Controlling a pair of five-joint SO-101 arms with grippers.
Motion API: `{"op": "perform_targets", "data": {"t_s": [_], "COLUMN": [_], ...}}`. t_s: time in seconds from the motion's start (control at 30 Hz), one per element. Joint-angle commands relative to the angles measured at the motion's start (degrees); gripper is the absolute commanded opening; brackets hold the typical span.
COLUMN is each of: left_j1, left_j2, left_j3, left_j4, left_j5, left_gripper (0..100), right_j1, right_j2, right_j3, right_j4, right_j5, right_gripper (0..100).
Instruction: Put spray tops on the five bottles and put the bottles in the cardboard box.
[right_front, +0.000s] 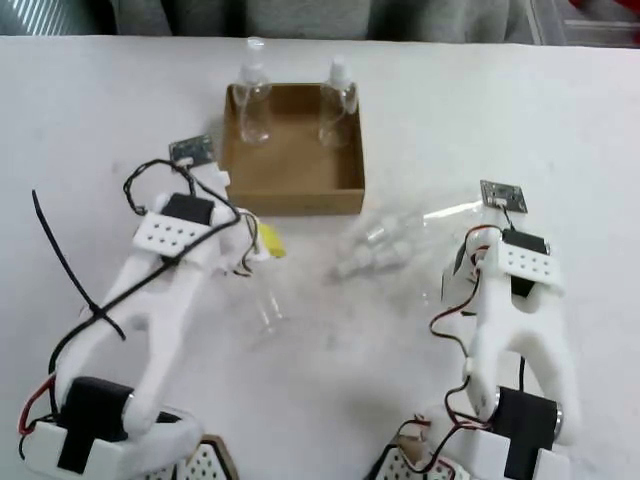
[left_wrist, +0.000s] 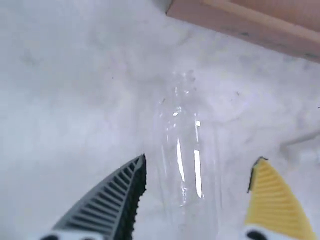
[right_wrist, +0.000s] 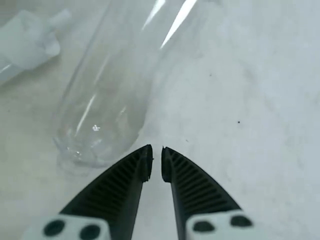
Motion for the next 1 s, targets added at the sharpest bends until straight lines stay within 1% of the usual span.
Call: {"op": "perform_targets", "data": {"t_s": [0.0,0.13,0.33,0.47,0.97], "left_j1": [-1.2,-1.4,-1.5,-1.7,-1.7], "left_j2": [-1.8,3.6,12.2,15.8,18.0], "left_j3": [-3.0,-3.8,-8.6,-11.4,-12.2], "left_j4": [-0.4,-1.2,-0.7,-0.7,-0.1], "left_j5": [2.1,2.1,2.5,4.6,4.7], "left_gripper": [31,30,29,30,30], "right_j1": [-0.7,-0.7,-0.7,-0.7,-0.7], "right_j2": [-1.9,-1.9,-1.9,-1.9,-1.9], "right_j3": [-0.4,-0.4,-0.4,-0.4,-0.4], "right_j4": [-0.6,-0.6,-0.6,-0.6,-0.6], "right_j5": [0.5,0.5,0.5,0.6,0.6], "right_gripper": [1.7,1.7,1.7,1.7,1.7]}}
